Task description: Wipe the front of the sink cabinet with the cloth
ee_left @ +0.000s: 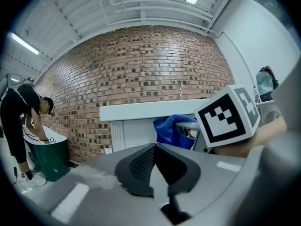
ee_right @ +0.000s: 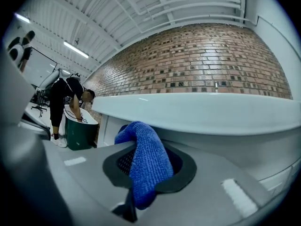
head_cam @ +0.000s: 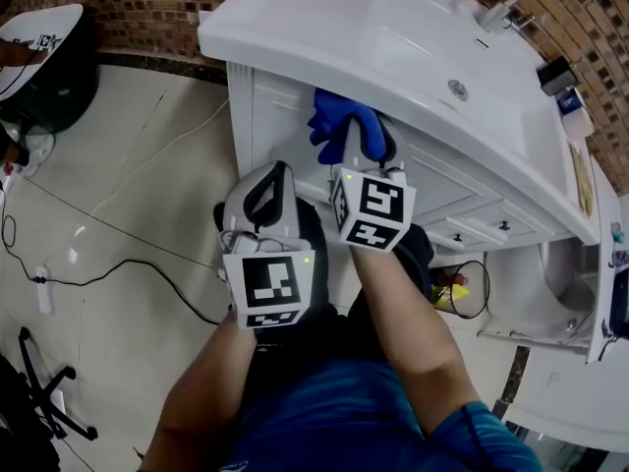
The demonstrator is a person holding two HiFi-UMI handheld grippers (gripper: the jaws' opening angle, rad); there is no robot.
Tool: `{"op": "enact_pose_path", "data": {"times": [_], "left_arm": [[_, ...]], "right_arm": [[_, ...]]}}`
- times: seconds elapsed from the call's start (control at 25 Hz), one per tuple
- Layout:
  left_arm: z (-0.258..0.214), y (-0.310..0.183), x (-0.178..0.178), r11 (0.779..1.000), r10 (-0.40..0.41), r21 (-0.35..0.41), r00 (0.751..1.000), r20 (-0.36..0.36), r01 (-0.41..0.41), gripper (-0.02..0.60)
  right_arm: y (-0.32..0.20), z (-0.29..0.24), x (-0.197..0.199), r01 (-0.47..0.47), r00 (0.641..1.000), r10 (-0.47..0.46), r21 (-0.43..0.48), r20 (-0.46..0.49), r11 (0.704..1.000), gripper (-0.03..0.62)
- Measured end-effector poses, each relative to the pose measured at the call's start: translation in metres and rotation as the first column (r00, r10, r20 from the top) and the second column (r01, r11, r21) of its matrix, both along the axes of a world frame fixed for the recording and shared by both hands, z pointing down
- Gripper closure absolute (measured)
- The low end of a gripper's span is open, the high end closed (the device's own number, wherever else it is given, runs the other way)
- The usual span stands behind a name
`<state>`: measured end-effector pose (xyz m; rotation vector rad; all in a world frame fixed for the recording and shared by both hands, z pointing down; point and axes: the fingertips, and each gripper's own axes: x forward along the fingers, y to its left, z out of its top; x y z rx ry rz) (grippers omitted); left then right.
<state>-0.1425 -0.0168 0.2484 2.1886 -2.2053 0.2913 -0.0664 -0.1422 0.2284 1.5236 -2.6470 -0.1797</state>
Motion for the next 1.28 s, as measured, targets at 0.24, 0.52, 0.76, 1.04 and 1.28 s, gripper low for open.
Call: {"op": "enact_pose_path", "data": {"times": [0.24, 0.52, 0.76, 1.04, 1.28], "left_arm": [[0.002, -0.021, 0.045, 0.996, 0.091, -0.003, 0.996, -0.002, -0.091, 0.575], [0.003, -0.043, 0.106, 0.980, 0.199, -0.008, 0.980, -0.010, -0.199, 0.575], [0.015, -0.058, 0.161, 0.963, 0.267, -0.031, 0.962, -0.049, -0.269, 0.575], [0.018, -0.064, 0.215, 0.937, 0.345, -0.050, 0.938, -0.020, -0.345, 0.575], [0.030, -0.068, 0.236, 0.923, 0.375, -0.073, 0.925, -0.056, -0.378, 0.575]], "right_arm": [[-0.005, 0.002, 0.064, -0.089, 0.996, 0.089, -0.003, -0.013, 0.996, 0.539], [-0.006, 0.004, 0.150, -0.207, 0.978, 0.206, -0.007, -0.023, 0.978, 0.539], [-0.007, 0.005, 0.239, -0.328, 0.945, 0.327, -0.013, -0.028, 0.945, 0.539], [-0.002, 0.006, 0.350, -0.484, 0.875, 0.484, -0.035, -0.010, 0.874, 0.539], [0.001, 0.009, 0.420, -0.582, 0.813, 0.581, -0.048, -0.026, 0.812, 0.539]]}}
